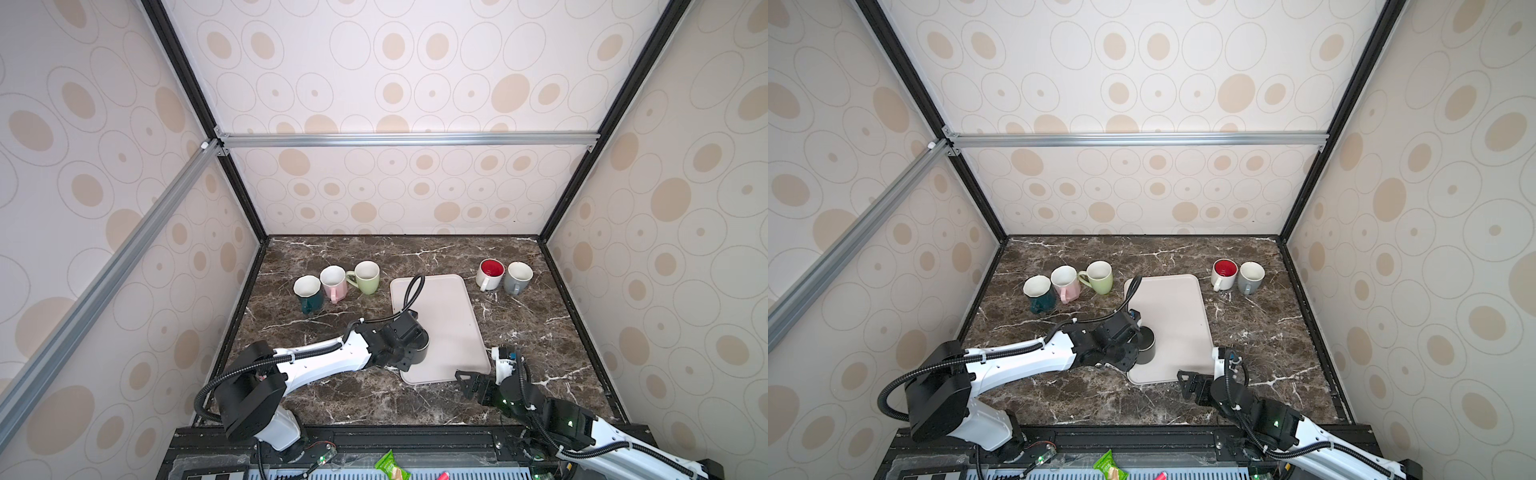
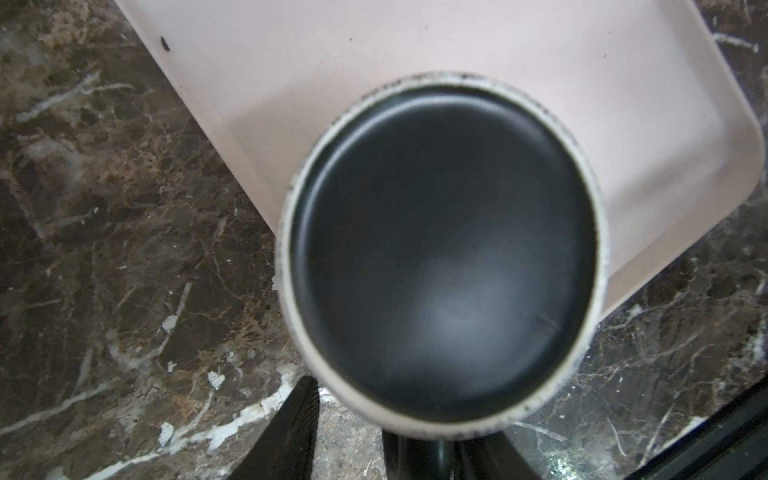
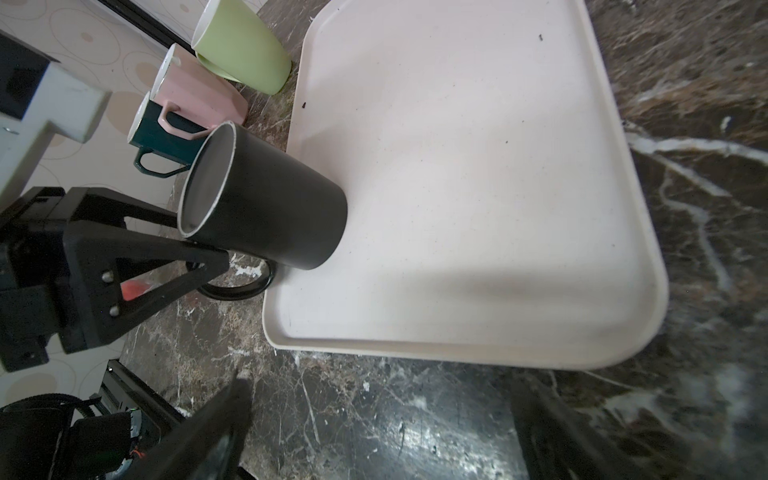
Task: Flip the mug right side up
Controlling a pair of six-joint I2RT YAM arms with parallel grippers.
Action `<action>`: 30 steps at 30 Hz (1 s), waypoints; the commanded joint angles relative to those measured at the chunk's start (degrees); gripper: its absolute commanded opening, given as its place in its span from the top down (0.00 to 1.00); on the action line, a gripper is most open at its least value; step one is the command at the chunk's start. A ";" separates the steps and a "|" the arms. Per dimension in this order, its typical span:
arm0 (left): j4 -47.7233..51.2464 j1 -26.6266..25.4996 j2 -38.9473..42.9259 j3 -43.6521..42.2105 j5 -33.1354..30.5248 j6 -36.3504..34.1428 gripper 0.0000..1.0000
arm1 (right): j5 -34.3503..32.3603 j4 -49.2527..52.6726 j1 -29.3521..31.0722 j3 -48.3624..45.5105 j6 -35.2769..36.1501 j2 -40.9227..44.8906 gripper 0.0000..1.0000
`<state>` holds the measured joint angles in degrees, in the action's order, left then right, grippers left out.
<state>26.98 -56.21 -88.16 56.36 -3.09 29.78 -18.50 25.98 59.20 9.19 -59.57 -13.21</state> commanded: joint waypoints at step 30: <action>6.67 -0.49 -6.14 5.25 -7.59 -0.69 0.86 | -1.80 1.30 0.22 -1.98 -2.39 -0.76 0.00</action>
<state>29.41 -56.64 -93.58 59.88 -6.79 28.62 -19.31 26.15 59.20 8.49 -60.80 -13.87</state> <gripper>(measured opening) 0.185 0.997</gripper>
